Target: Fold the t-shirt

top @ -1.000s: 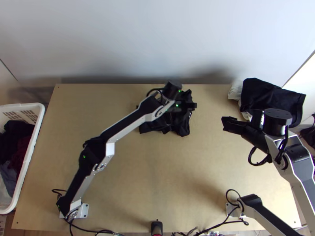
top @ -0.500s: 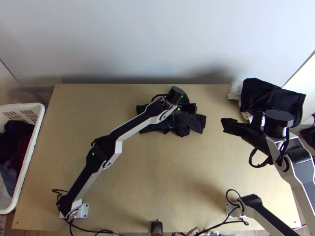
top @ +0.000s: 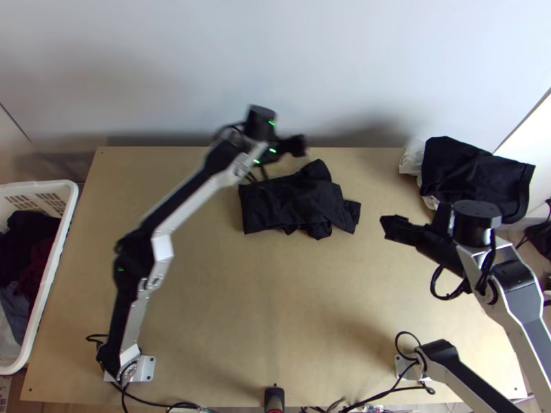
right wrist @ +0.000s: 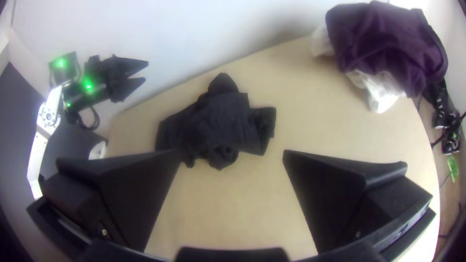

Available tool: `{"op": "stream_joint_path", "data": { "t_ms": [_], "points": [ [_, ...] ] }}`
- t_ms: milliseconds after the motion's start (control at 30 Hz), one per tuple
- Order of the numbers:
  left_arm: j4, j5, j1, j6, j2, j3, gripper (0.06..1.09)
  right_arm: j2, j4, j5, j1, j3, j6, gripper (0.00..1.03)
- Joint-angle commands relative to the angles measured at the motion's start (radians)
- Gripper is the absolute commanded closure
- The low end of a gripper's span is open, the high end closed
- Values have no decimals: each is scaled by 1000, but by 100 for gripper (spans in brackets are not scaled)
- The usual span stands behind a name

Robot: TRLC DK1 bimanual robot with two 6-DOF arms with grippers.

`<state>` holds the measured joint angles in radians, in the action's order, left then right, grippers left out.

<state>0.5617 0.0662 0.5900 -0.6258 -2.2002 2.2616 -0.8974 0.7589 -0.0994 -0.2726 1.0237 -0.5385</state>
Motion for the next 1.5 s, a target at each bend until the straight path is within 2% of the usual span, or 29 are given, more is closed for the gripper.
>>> {"op": "stream_joint_path", "data": {
  "t_ms": [0, 133, 300, 400, 567, 700, 1000, 1467],
  "points": [
    [280, 0, -104, 169, 158, -62, 10, 35, -40, -49, -11, -155, -126, 5],
    [415, -57, -145, 224, 241, -99, 10, 77, -144, -86, -13, -295, -173, 5],
    [422, -135, -197, 222, 356, -169, 10, 71, -239, -115, -48, -386, -258, 5],
    [423, -152, -203, 216, 422, -198, 10, 45, -302, -115, -74, -396, -298, 5],
    [411, -169, -197, 216, 527, -297, 10, -32, -395, -117, -125, -398, -321, 5],
    [388, -217, -211, 242, 603, -393, 10, -115, -448, -120, -157, -379, -321, 5],
    [353, -213, -369, 322, 697, -470, 10, -385, -681, -126, -166, -355, -347, 5],
    [343, -207, -455, 342, 829, -613, 10, -687, -790, -123, -163, -223, -350, 5]
  ]
}}
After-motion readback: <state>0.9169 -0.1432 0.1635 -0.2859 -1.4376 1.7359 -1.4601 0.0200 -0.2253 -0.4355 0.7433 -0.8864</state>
